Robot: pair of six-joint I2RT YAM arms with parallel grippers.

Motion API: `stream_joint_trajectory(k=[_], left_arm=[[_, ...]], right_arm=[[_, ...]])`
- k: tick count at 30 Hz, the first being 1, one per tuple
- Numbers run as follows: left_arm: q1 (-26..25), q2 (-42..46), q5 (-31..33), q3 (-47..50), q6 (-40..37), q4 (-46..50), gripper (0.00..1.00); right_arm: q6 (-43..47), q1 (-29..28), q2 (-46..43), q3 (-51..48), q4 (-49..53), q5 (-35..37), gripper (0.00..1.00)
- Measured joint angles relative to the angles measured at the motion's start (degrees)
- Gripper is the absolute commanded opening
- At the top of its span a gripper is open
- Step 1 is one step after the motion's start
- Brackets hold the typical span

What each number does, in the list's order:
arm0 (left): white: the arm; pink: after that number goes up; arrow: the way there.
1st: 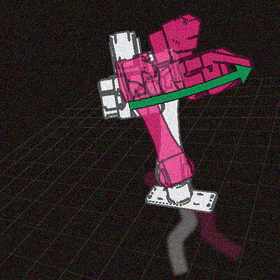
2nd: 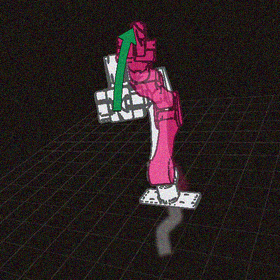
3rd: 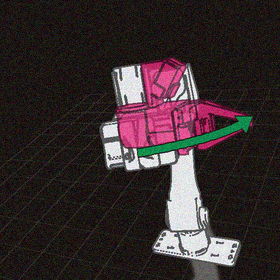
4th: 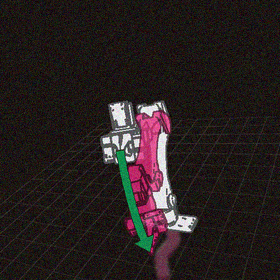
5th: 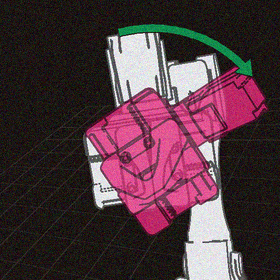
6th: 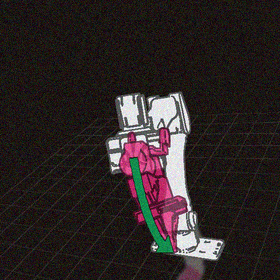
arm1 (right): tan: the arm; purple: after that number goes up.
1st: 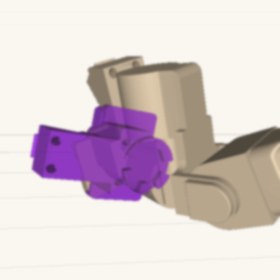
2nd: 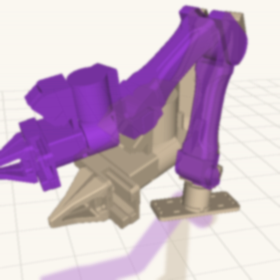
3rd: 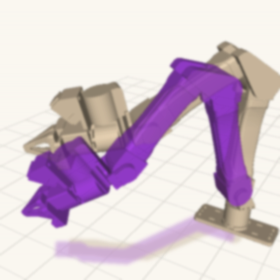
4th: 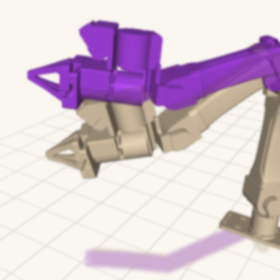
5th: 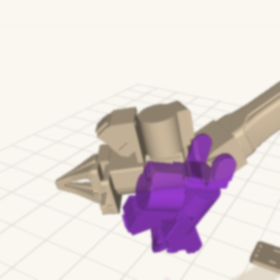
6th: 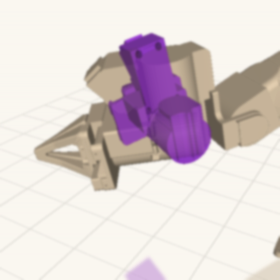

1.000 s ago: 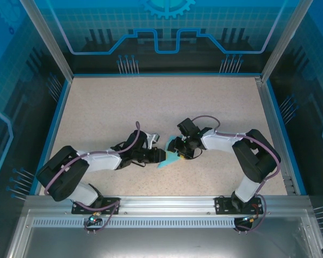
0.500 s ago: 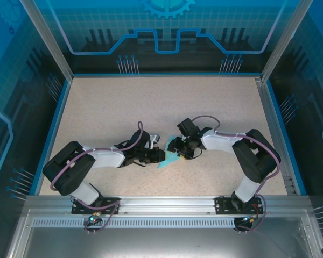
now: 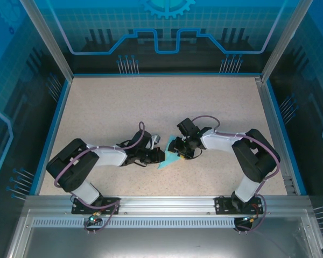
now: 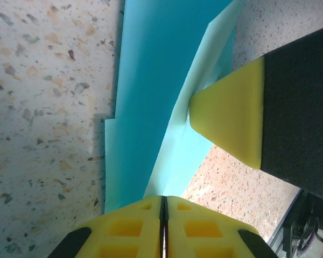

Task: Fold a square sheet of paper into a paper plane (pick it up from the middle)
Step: Fourth fold the wing at the center of the table.

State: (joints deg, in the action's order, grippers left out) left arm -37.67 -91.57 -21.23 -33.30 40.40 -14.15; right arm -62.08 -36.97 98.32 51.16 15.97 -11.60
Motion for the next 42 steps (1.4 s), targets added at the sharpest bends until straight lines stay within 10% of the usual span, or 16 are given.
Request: stream_joint_trajectory(k=[42], left_arm=[[0.00,-2.25,1.36,-1.86,0.00,2.51,0.07]], right_arm=[[-0.63,0.26,8.00,10.71,14.12,-0.48,0.50]])
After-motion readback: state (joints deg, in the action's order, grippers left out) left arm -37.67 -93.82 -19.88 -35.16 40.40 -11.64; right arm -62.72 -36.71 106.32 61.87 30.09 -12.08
